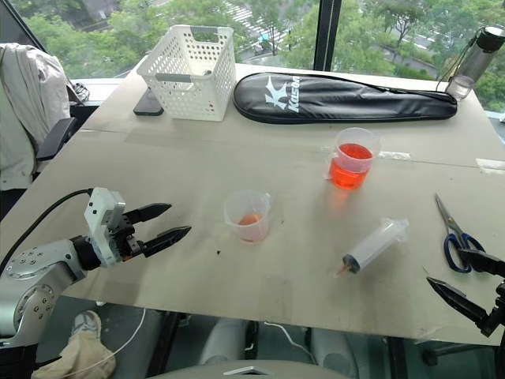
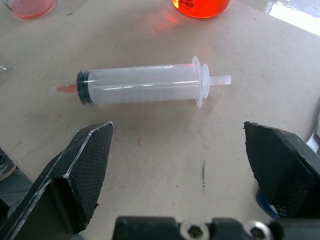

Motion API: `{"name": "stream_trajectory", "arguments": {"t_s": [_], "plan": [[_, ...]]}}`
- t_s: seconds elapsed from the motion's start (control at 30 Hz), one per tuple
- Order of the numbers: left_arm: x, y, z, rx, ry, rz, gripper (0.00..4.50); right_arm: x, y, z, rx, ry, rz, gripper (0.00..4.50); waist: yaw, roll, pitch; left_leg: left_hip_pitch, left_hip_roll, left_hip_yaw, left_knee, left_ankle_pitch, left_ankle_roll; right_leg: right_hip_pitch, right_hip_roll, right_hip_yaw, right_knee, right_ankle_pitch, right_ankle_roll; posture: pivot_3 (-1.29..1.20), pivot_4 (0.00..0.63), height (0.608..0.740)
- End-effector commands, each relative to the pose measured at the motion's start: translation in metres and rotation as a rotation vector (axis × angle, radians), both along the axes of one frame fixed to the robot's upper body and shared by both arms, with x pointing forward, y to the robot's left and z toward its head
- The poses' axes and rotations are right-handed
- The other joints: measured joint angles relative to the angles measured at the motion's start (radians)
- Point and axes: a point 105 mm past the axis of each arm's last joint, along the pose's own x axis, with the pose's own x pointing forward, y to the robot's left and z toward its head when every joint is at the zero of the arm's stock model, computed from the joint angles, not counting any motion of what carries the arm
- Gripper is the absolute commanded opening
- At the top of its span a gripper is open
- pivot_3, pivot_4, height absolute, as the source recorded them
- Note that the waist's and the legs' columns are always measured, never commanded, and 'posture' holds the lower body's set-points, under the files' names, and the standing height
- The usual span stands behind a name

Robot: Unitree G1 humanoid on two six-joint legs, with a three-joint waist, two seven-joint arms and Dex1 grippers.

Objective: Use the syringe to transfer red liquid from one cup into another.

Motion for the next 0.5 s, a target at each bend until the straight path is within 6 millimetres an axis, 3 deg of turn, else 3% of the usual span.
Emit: {"name": "stream_trajectory", "arguments": {"t_s": [0.03,0.1,0.23,0.4,0.5], "plan": [[0.012,-0.008,0.029,-0.032,-0.125,-0.026,4.41,0.008,0.011,0.004,0.009,0.021,-0.083,4.50,0.000,0.001,0.000,0.000,0.000,0.000,0.000,0.000,0.000,0.000,0.000,0.000,0.000,0.000,0.000,0.00,0.150,0.724],[0.023,-0.024,0.055,-0.084,-0.233,-0.084,4.41,0.015,0.031,-0.003,0.075,0.141,-0.164,4.50,0.007,-0.001,0.001,0.000,0.000,0.000,0.000,0.000,0.000,0.000,0.000,-0.003,0.000,0.000,0.000,0.00,0.150,0.724],[0.026,-0.041,0.079,-0.118,-0.308,-0.176,4.41,0.021,0.052,-0.002,0.076,0.225,-0.164,4.50,0.011,0.000,-0.002,0.000,0.000,0.000,0.001,0.000,-0.001,0.001,0.000,-0.004,0.000,0.002,-0.003,0.00,0.150,0.724],[0.011,-0.065,0.091,-0.103,-0.328,-0.361,4.41,0.035,0.046,-0.008,0.111,0.356,-0.340,4.50,0.006,-0.003,-0.001,-0.002,-0.002,0.003,0.001,0.002,0.004,0.001,0.001,-0.001,-0.001,0.002,-0.004,0.00,0.150,0.724],[-0.005,-0.082,0.095,-0.074,-0.323,-0.505,4.41,0.046,0.053,-0.009,0.198,0.438,-0.458,4.50,0.001,-0.003,0.000,-0.002,-0.002,0.003,0.001,0.002,0.004,0.001,0.002,-0.001,-0.001,0.002,-0.003,0.00,0.150,0.724]]}}
